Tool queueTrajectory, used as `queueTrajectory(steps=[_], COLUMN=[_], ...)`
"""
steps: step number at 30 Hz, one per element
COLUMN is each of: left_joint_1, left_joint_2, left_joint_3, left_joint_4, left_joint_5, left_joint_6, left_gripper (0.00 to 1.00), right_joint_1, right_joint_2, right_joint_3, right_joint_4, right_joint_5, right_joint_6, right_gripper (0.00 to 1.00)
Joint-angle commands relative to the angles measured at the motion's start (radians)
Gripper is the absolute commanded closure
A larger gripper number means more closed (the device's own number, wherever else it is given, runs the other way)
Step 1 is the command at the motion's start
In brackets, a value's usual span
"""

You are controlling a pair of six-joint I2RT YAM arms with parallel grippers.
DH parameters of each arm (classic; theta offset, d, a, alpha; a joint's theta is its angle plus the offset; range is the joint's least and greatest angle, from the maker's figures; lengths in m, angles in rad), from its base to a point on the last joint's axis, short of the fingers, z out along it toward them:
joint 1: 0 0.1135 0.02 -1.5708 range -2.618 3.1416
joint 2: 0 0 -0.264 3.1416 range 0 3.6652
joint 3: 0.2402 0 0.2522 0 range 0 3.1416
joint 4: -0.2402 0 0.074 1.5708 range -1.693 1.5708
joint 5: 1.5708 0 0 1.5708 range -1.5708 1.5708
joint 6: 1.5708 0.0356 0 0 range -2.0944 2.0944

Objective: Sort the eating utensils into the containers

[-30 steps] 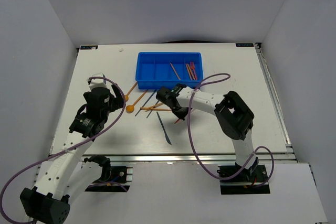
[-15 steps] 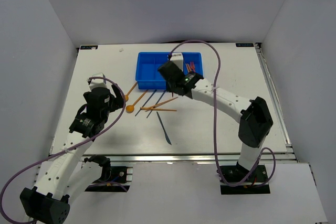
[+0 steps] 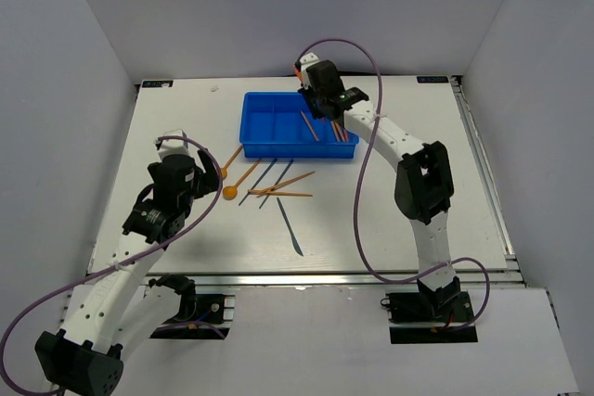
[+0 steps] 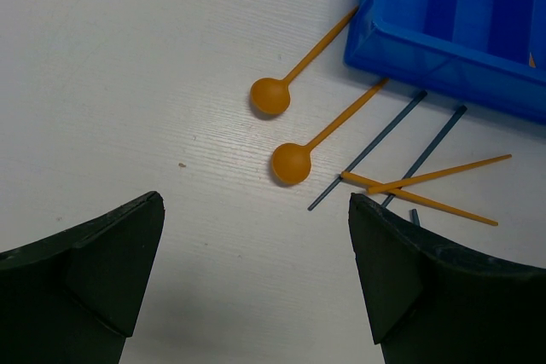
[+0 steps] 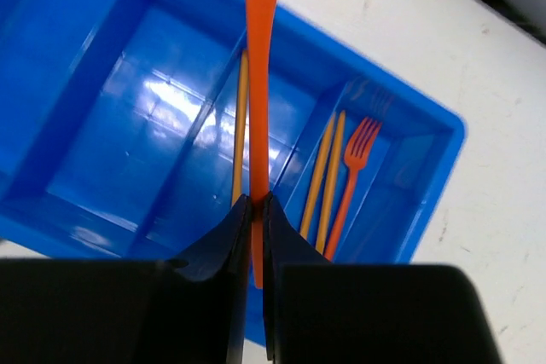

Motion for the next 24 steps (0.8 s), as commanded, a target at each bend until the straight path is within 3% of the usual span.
queueTrajectory(steps=[1, 15, 24], left_joint_1=[-0.006, -0.006, -0.007], left_joint_2=[0.001, 0.001, 0.002], left_joint_3=[-0.001, 0.001, 0.001], left_joint_4=[0.009, 0.008, 0.008], left_joint_5=[0.001, -0.002, -0.001], left_joint_6=[-0.001, 0.000, 0.002], left_gripper=[0.02, 0.02, 0.02], right_joint_1=[-0.004, -0.009, -0.010], right_joint_2=[-0.014, -0.048, -0.069], right_joint_3=[-0.060, -0.283, -0.324], right_joint_4=[0.135, 0.277, 0.291], right_joint_5=[-0.069, -0.022, -0.016], right_joint_6=[-0.077, 0.064, 0.111], right_gripper=[1.00, 1.00, 1.00])
